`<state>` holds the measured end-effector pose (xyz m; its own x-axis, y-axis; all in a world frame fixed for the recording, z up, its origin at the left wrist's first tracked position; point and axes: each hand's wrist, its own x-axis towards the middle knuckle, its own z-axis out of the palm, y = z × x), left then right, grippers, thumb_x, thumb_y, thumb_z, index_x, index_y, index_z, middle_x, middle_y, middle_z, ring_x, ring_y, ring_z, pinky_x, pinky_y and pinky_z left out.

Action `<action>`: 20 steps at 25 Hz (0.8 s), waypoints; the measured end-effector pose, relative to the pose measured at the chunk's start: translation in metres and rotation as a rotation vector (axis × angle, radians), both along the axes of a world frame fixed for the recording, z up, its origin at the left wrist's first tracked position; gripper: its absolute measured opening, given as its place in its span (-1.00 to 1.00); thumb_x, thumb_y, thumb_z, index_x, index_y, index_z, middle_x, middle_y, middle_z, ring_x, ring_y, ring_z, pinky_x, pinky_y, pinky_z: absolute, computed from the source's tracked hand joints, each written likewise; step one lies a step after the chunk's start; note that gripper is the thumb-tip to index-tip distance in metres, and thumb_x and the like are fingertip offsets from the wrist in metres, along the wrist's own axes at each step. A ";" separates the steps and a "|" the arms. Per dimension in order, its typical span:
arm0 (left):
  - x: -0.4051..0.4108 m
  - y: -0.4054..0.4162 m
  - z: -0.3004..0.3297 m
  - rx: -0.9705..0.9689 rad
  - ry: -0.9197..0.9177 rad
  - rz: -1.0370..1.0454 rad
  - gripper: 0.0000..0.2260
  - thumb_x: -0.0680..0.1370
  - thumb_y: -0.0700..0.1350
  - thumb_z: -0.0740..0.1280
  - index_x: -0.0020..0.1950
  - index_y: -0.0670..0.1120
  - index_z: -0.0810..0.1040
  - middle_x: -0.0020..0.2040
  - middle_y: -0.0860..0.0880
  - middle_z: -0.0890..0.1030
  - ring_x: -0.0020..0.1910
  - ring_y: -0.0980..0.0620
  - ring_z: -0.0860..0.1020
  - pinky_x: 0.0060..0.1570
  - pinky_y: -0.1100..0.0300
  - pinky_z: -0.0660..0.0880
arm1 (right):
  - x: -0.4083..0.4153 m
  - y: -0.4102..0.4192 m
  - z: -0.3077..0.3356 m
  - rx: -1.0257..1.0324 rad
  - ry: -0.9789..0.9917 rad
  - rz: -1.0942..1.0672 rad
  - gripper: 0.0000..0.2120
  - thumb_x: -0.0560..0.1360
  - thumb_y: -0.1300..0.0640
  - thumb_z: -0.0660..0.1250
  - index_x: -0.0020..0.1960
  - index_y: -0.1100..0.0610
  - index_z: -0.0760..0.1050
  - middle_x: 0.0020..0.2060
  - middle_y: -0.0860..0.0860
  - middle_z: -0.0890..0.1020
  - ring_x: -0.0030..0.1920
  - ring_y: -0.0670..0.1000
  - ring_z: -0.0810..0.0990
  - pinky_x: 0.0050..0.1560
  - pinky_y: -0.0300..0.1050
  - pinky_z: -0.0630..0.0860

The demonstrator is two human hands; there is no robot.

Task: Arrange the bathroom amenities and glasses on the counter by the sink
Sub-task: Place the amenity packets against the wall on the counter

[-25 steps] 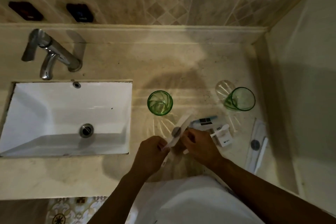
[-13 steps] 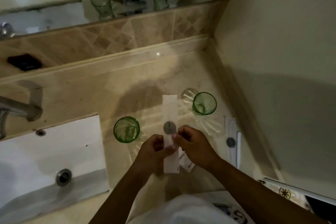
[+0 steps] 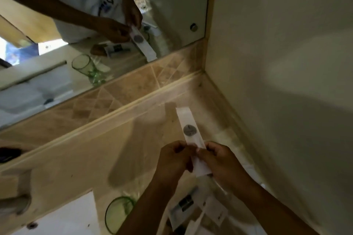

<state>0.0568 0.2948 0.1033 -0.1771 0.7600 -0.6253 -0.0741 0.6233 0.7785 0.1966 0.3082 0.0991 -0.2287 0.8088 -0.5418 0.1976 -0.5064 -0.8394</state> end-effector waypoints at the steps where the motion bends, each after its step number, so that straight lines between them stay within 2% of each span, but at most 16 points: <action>1: 0.003 0.017 -0.002 -0.015 0.014 -0.010 -0.78 0.57 -0.12 0.38 -0.14 -0.25 0.67 -0.28 -0.22 0.68 -0.31 -0.15 0.64 -0.23 0.00 0.58 | 0.002 0.013 -0.001 0.000 -0.021 -0.005 -0.85 0.56 0.04 0.34 -0.08 0.09 0.61 -0.23 0.02 0.69 -0.20 -0.03 0.69 -0.22 -0.20 0.56; 4: 0.013 0.060 -0.009 -0.064 0.012 -0.044 -0.73 0.59 -0.12 0.36 -0.20 -0.28 0.66 -0.41 -0.13 0.60 -0.45 -0.02 0.54 -0.36 0.12 0.49 | 0.011 0.050 -0.012 0.017 -0.102 -0.046 -0.82 0.52 -0.03 0.39 -0.16 0.07 0.61 -0.30 0.00 0.69 -0.24 -0.04 0.69 -0.25 -0.19 0.55; 7: 0.020 0.098 -0.029 -0.105 0.011 -0.070 -0.72 0.59 -0.13 0.36 -0.19 -0.32 0.65 -0.43 -0.14 0.58 -0.48 -0.04 0.49 -0.40 0.12 0.43 | 0.021 0.085 -0.031 -0.068 -0.053 -0.142 -0.88 0.52 0.04 0.40 -0.12 0.07 0.63 -0.35 -0.06 0.69 -0.35 -0.14 0.66 -0.41 -0.26 0.49; 11: 0.020 0.131 -0.067 -0.155 0.079 -0.132 -0.75 0.59 -0.14 0.35 -0.18 -0.26 0.68 -0.41 -0.13 0.59 -0.51 0.00 0.49 -0.45 0.16 0.44 | 0.025 0.107 -0.060 -0.144 0.048 -0.179 -0.89 0.55 0.17 0.36 0.04 0.04 0.64 -0.18 0.00 0.74 -0.20 -0.04 0.71 -0.31 -0.21 0.54; 13: 0.019 0.138 -0.085 -0.179 0.143 -0.173 -0.76 0.58 -0.12 0.37 -0.20 -0.22 0.69 -0.42 -0.11 0.61 -0.53 0.04 0.50 -0.48 0.20 0.44 | 0.023 0.106 -0.076 -0.178 -0.035 -0.205 -0.87 0.54 0.15 0.37 0.06 -0.02 0.60 -0.16 -0.05 0.74 -0.13 -0.05 0.71 -0.16 -0.13 0.61; 15: 0.017 0.140 -0.100 -0.187 0.194 -0.211 -0.75 0.58 -0.09 0.38 -0.23 -0.18 0.69 -0.40 -0.08 0.64 -0.53 0.08 0.54 -0.48 0.23 0.47 | 0.023 0.099 -0.090 -0.167 -0.173 -0.208 -0.77 0.53 0.12 0.37 0.17 -0.06 0.54 -0.12 -0.07 0.71 -0.09 -0.04 0.69 -0.06 -0.03 0.62; 18: 0.012 0.132 -0.118 -0.022 0.408 -0.470 -0.66 0.62 0.02 0.31 -0.22 -0.14 0.70 -0.26 -0.06 0.71 -0.34 0.06 0.64 -0.28 0.22 0.54 | 0.028 0.083 -0.096 -0.050 -0.476 -0.104 -0.55 0.48 0.04 0.40 0.34 -0.09 0.42 0.09 -0.07 0.60 -0.02 -0.05 0.61 -0.01 -0.08 0.55; 20: 0.006 0.127 -0.123 0.130 0.599 -0.644 -0.68 0.64 0.02 0.25 -0.12 -0.13 0.69 -0.15 -0.06 0.71 -0.19 0.02 0.63 -0.14 0.18 0.53 | 0.033 0.072 -0.096 0.039 -0.643 0.033 -0.46 0.46 0.00 0.41 0.41 -0.07 0.38 0.30 -0.06 0.45 0.15 -0.03 0.55 0.13 -0.12 0.50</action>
<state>0.0625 0.4214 -0.0193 0.0396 0.8835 -0.4667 0.7031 0.3073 0.6413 0.2295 0.3803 0.0026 0.1068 0.8286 -0.5496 0.6826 -0.4630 -0.5654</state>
